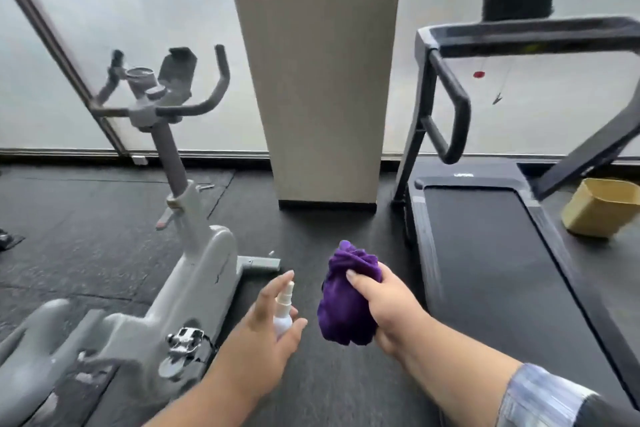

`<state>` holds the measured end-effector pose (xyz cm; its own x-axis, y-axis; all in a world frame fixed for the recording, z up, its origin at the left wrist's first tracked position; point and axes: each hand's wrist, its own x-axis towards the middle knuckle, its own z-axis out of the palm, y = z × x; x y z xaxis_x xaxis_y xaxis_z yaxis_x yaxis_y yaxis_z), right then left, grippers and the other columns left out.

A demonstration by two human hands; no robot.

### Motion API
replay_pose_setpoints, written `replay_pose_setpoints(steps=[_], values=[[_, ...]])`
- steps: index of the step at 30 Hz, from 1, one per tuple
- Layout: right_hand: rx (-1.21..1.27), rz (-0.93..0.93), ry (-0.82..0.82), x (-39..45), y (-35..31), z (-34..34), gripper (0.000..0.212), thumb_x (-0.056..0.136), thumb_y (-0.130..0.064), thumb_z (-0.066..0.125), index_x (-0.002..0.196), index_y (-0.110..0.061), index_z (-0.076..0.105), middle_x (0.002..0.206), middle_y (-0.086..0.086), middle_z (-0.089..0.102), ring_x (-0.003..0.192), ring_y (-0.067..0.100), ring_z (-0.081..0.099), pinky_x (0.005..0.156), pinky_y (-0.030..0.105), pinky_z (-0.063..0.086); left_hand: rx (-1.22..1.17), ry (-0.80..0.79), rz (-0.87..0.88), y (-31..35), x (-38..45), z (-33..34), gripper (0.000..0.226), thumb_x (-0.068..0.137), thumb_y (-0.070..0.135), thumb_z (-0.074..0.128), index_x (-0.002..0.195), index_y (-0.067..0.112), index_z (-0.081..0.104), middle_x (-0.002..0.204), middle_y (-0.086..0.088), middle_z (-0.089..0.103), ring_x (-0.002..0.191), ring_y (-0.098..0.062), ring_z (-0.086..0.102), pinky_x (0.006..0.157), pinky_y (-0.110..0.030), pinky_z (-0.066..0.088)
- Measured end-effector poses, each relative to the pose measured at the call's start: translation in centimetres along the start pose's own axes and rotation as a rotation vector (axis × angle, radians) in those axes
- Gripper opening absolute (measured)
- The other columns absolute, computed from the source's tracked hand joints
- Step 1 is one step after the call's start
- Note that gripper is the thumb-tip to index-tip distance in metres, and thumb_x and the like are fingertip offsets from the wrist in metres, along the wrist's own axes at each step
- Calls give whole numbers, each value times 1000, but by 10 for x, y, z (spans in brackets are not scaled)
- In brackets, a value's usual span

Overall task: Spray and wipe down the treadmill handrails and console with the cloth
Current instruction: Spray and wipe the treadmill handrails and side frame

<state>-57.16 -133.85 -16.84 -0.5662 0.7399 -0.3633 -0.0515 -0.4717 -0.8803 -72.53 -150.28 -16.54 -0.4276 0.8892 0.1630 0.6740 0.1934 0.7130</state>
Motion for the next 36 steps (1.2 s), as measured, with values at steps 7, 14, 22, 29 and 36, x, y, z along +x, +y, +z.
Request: replay_pose_setpoints(steps=[7,14,22,29,36], values=[[330,-131,172,73,-41,-23,23,99,-14,61,119,-22,69,119,14,71,113,35,67,98,56,52,-63,-196,153,-8,161,22,73,89,30,68,138,65,26,101,27,60,78,-5,64,72,-4,41],[333,-234,245,190,-113,-73,37,82,-27,74,118,-25,69,116,11,73,109,32,70,92,54,56,-94,-299,230,12,331,68,71,90,36,66,138,67,23,106,33,55,85,-2,65,79,-26,48],[385,-325,139,299,-213,-120,33,93,-23,67,126,-19,61,120,24,69,109,42,68,82,62,57,-218,-421,249,66,492,120,66,85,47,67,137,64,30,111,27,63,91,-8,69,83,-34,56],[438,-333,174,368,-243,-134,26,97,-23,65,122,-20,64,121,22,69,111,42,67,82,50,58,-315,-555,262,72,597,146,64,76,55,69,131,61,37,113,26,66,98,-8,69,89,-34,54],[388,-395,436,421,-259,-117,35,85,-28,74,119,-25,67,120,15,71,111,34,68,93,53,55,-404,-764,402,71,695,158,63,83,28,78,127,59,46,103,16,69,89,-8,71,74,-15,54]])
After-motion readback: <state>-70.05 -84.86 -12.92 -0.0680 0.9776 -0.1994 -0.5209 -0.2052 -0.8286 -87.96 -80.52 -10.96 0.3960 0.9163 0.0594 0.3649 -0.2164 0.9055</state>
